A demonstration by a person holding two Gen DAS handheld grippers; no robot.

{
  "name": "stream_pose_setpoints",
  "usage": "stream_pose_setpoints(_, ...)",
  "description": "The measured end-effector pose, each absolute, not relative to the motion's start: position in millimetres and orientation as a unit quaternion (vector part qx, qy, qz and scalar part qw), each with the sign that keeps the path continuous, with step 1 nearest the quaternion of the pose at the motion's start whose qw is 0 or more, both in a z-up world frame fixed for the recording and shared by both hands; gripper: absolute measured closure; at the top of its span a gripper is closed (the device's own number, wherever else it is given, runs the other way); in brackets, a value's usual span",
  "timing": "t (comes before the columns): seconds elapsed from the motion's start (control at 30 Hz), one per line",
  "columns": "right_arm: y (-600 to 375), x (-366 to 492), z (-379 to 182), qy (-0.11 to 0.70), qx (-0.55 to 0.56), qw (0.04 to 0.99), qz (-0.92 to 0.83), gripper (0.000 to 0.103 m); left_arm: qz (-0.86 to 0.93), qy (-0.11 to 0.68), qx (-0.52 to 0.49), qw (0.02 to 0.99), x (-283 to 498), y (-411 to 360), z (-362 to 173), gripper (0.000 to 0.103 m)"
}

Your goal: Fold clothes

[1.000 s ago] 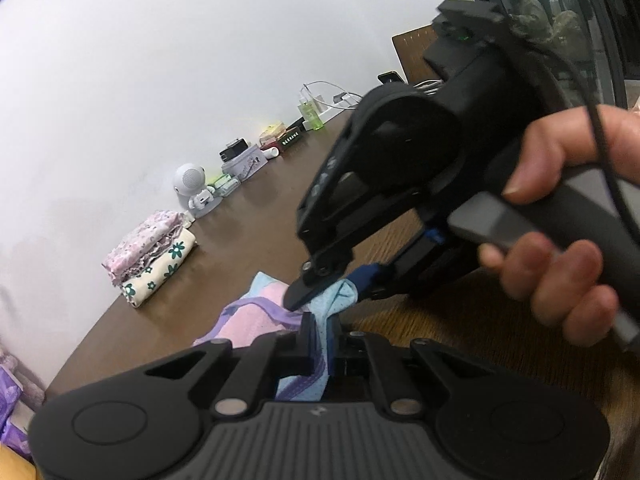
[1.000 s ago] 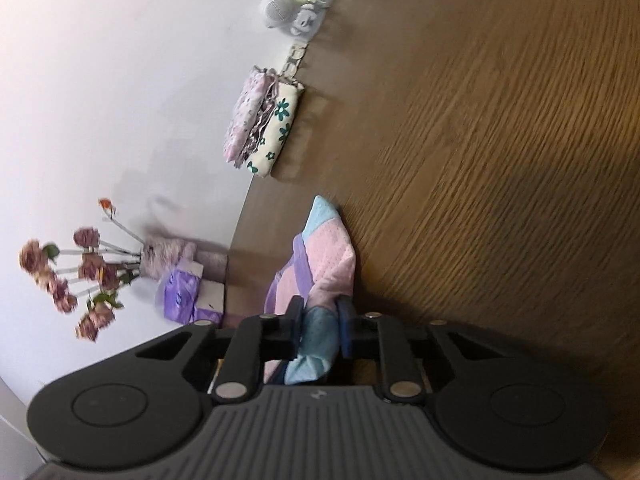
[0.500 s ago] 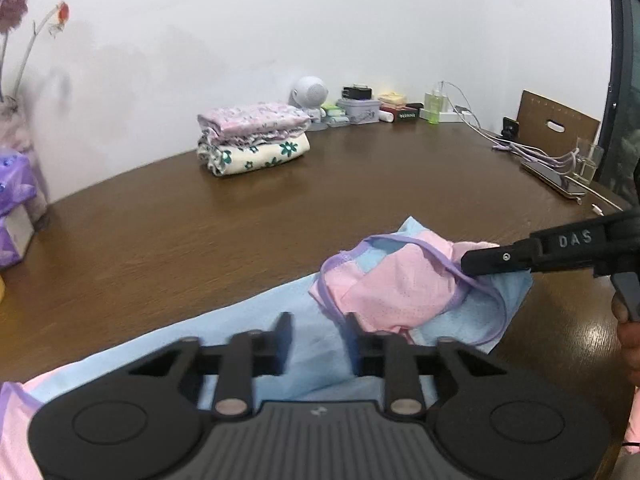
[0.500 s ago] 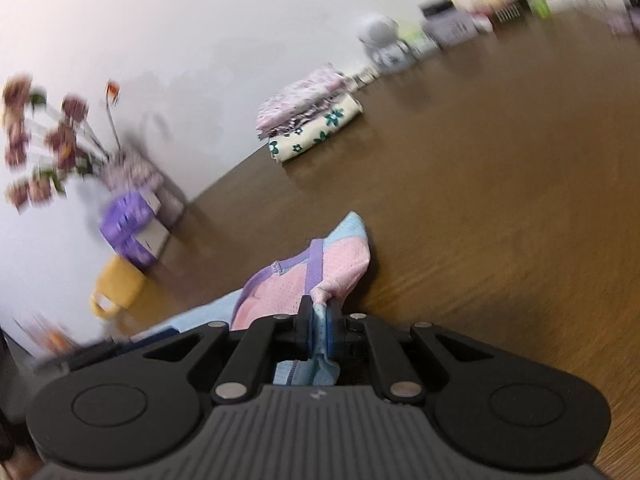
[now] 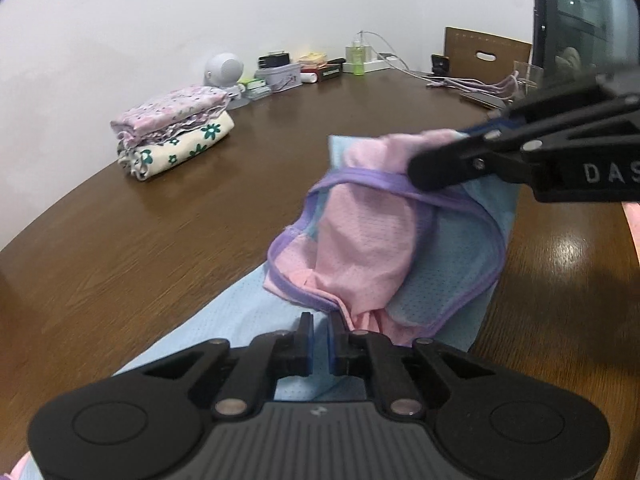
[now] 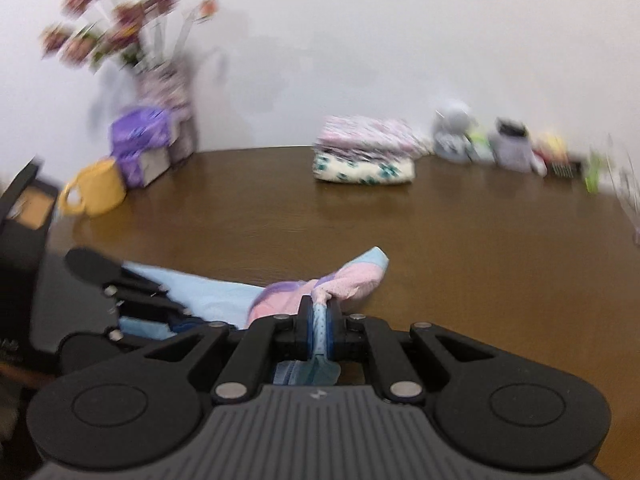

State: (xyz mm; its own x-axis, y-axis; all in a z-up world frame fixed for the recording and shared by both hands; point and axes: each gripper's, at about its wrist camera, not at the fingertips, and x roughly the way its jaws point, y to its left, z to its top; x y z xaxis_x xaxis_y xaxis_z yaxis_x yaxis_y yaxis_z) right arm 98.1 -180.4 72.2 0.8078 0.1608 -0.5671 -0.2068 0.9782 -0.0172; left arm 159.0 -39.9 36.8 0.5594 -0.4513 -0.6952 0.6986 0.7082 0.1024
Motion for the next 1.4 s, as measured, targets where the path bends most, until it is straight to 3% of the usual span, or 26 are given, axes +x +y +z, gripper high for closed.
stream_pose_setpoints(0.23, -115, 101, 88, 0.288, -0.205, 0.925, 0.135, 0.098, -0.350, 0.330, 0.171, 0.860, 158, -5, 43, 0.088)
stream_pose_setpoints(0.47, -52, 103, 69, 0.305, -0.314, 0.882, 0.176, 0.097, -0.344, 0.347, 0.141, 0.861, 155, 47, 46, 0.087)
stream_pose_setpoints(0.77, -10, 101, 35, 0.330, -0.353, 0.856, 0.183, 0.097, -0.383, 0.313, 0.057, 0.867, 146, 97, 48, 0.078)
stream_pose_setpoints(1.4, 6, 82, 12, 0.320, -0.363, 0.857, 0.176, 0.097, -0.366, 0.319, 0.024, 0.874, 152, 109, 35, 0.068)
